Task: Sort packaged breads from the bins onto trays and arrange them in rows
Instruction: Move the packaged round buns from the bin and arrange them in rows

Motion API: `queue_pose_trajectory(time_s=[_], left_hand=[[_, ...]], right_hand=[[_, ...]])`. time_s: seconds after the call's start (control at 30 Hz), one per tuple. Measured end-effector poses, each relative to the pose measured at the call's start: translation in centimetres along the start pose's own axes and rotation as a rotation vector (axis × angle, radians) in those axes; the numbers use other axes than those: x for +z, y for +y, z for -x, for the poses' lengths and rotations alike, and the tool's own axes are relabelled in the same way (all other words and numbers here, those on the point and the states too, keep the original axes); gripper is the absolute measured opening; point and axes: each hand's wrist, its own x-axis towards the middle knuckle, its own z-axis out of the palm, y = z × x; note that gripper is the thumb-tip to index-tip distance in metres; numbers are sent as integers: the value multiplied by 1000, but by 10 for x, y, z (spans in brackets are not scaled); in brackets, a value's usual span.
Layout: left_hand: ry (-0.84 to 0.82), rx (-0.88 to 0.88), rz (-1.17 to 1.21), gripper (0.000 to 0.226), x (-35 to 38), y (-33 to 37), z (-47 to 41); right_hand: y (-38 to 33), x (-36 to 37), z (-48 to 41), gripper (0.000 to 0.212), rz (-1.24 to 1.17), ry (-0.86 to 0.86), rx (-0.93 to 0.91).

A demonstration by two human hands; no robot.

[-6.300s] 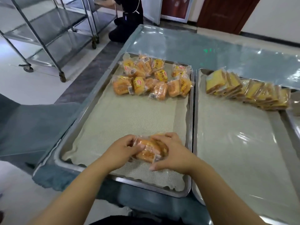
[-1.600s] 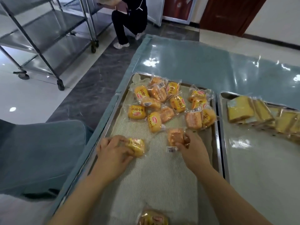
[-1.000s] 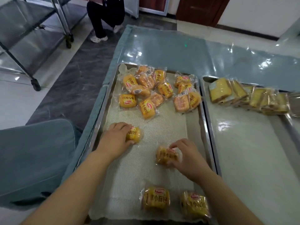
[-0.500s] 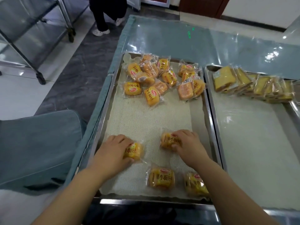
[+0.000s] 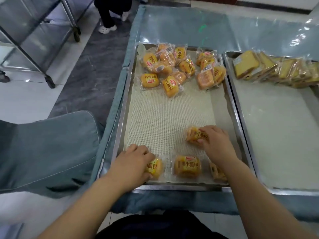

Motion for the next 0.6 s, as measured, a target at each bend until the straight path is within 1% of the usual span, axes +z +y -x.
queue_pose_trajectory(time_s=[0.1,0.2,0.33,0.47,0.53,0.6], left_hand=[[4,-12,15,56,-3,0,-3],[53,-30,39,57,-9,6,-10],[79,56,73,57,-11,32,-31],[-26,162,40,64,-6,61,-57],[-87,168,19,65,-1,68,-66],[-130,156,29,61,4,69,-72]], right_hand=[[4,-6,4,42,3,14,27],[10,-16,8,41,-8,39,46],[25,-31,13,39,27,68,79],[40,-45,12,38,57,45,81],[46,-49,9,38,83,0,54],[50,-50,7,39,89,-29,27]])
